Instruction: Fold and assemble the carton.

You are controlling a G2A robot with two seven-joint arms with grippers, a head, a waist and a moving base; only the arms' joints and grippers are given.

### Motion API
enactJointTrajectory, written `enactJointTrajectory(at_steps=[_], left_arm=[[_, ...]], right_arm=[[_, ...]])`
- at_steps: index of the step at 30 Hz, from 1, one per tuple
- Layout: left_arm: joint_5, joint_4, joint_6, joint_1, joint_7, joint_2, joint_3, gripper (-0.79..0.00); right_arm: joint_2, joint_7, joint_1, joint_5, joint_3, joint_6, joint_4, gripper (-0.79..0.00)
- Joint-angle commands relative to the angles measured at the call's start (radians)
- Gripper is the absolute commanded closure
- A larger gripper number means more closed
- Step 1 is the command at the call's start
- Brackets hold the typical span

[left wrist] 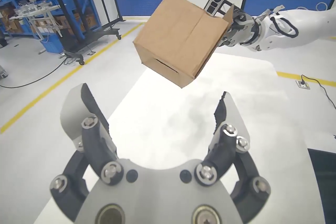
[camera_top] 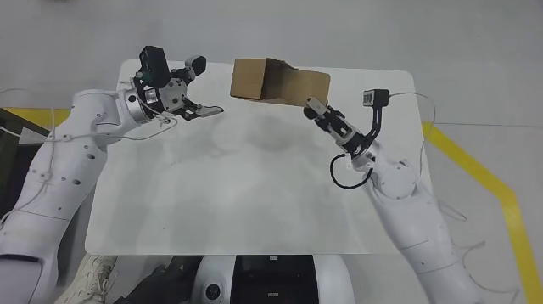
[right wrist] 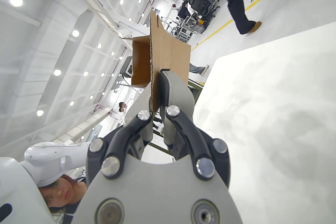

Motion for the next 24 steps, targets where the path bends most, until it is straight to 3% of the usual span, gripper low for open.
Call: enactJointTrajectory(at_steps=[1, 13, 24], left_arm=[[0.057, 0.014, -0.012, -0.004, 0.043, -0.004, 0.007, -0.785], [0.284, 0.066, -0.042, -0.101, 0.288, -0.029, 0.181, -0.785], [0.325, 0.133, -0.042, -0.21, 0.455, -0.032, 0.382, -0.785]], right_arm=[[0.005, 0.016, -0.009, 0.023, 0.022, 0.021, 0.006, 0.0], [0.028, 0.153, -0.076, 0.111, 0.093, 0.068, -0.029, 0.0], [0.046, 0.226, -0.129, 0.161, 0.145, 0.126, -0.104, 0.0]])
